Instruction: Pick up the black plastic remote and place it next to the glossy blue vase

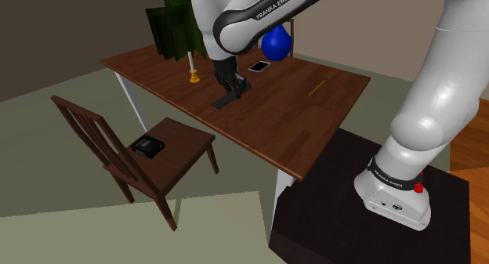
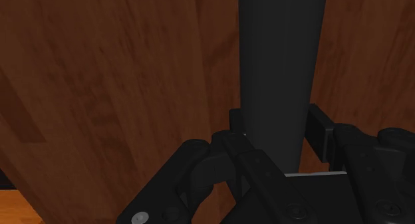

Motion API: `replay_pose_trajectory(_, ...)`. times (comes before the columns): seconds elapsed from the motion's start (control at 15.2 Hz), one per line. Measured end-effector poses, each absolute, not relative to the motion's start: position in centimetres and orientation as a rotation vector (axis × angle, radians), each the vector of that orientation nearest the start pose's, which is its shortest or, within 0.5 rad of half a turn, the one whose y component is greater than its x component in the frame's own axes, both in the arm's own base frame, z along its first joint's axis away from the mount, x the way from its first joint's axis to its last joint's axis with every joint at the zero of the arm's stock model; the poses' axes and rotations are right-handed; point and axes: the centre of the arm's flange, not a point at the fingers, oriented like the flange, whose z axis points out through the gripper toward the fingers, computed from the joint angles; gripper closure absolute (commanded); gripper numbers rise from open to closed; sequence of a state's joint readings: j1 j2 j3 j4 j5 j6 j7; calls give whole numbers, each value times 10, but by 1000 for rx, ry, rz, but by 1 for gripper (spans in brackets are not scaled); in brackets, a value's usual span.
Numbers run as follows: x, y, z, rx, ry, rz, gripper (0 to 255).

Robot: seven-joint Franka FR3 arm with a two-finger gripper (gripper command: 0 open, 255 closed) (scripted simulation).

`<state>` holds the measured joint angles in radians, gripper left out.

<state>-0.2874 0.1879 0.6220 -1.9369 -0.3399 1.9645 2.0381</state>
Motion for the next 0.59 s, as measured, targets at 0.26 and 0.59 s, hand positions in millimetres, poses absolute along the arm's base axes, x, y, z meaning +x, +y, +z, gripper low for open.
replay_pose_trajectory(0.26,557,158,419,-2363,2325,-230,255)
replay_pose_trajectory(0.59,557,158,445,-2362,2325,-230,255)
